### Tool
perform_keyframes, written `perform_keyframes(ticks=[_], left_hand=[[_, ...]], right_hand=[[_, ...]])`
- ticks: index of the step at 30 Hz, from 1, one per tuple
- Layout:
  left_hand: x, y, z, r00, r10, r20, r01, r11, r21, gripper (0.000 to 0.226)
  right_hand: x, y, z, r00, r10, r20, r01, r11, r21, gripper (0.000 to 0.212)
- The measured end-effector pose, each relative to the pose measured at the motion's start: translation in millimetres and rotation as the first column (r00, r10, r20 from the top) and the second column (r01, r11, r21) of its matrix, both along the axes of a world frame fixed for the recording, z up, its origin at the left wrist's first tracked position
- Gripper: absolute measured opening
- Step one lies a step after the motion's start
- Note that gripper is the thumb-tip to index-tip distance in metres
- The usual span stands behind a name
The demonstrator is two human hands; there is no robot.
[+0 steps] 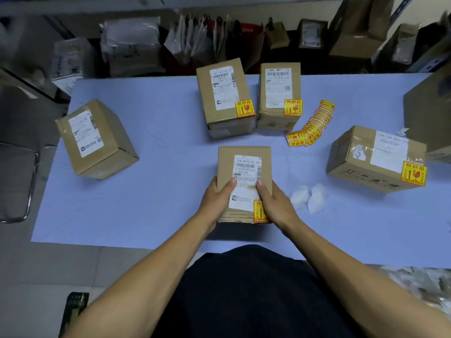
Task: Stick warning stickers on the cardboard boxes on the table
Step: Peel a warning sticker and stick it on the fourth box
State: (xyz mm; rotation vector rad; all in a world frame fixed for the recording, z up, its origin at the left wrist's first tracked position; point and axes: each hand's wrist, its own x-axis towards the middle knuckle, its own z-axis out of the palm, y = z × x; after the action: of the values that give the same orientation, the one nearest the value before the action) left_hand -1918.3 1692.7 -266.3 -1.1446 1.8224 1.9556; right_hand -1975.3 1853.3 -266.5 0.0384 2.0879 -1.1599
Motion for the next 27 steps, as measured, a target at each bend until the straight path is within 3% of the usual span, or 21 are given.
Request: perform_keyframes(ticks=[6,14,21,27], left_hand=[[30,-48,8,0.989,0.144,-0.036,-0.145,0.989,-0.021,0.039],[21,-139,34,0.943,0.293,-0.158,-0.303,0.952,-0.045,0.034],[-32,-216,48,0.941,0.271,-0.204,-0.287,0.957,-0.051,0.033],[-95,-266,47,0.970,0.233,-0.067,-0.237,0.970,-0.048,0.026]], right_hand=[[8,-59,10,0.987,0.156,-0.048,-0.157,0.988,-0.004,0.050],[-17,-160,34,0.966,0.230,-0.120,-0.238,0.970,-0.052,0.051],[-69,-238,44,0.976,0.184,-0.115,-0.194,0.977,-0.086,0.068],[-129,-283,42,0.989,0.145,-0.031,-0.147,0.986,-0.073,0.070]])
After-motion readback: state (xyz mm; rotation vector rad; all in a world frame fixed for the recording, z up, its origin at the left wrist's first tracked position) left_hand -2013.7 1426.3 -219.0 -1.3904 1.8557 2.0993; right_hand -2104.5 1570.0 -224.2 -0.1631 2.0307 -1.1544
